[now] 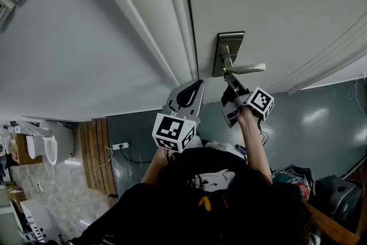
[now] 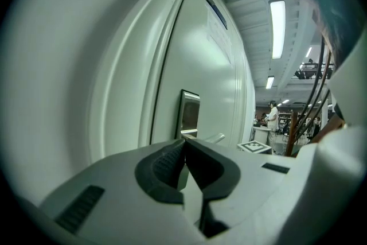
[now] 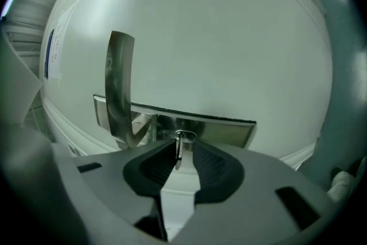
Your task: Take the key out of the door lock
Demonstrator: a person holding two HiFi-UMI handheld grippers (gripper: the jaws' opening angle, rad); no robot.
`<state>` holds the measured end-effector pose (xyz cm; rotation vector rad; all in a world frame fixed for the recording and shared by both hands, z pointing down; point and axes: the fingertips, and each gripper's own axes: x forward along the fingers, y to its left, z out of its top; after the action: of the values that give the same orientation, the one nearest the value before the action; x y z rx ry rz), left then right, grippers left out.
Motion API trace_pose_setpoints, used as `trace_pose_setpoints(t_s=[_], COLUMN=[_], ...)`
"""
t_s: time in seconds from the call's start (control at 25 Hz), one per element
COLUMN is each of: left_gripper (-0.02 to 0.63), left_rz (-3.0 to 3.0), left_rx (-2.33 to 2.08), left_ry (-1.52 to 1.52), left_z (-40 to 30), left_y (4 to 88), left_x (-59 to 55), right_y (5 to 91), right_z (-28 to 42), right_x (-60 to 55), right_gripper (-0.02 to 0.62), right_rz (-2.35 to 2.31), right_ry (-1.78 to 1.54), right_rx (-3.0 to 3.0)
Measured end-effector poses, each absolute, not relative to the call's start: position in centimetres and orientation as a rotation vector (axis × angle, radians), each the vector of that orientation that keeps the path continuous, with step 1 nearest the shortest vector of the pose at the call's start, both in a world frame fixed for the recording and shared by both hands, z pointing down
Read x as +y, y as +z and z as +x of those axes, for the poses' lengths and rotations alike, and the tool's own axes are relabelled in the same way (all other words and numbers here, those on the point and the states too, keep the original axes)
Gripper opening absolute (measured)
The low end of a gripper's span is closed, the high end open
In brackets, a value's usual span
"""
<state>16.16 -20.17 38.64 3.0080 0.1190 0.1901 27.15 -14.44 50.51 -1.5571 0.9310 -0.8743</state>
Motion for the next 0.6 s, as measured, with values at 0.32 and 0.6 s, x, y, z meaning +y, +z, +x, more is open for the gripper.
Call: trace_pose_setpoints(t_s=[0.32, 0.6], left_gripper=[0.009, 0.009], left_rz=[3.006, 3.006], left_rx=[0.085, 0.078], left_ry=[0.203, 0.209], left_z=[15.75, 15.55], left_y=[38.93, 38.97], left_x=[-20.66, -19.97], right_y=[50.21, 50.25], right_z=[27.37, 27.19], right_x=[-14.95, -14.7], right_gripper=[0.029, 0.021], right_rz=[-1.475, -1.467], right_ry=[-0.842, -0.829], right_rx=[0.945, 0.903])
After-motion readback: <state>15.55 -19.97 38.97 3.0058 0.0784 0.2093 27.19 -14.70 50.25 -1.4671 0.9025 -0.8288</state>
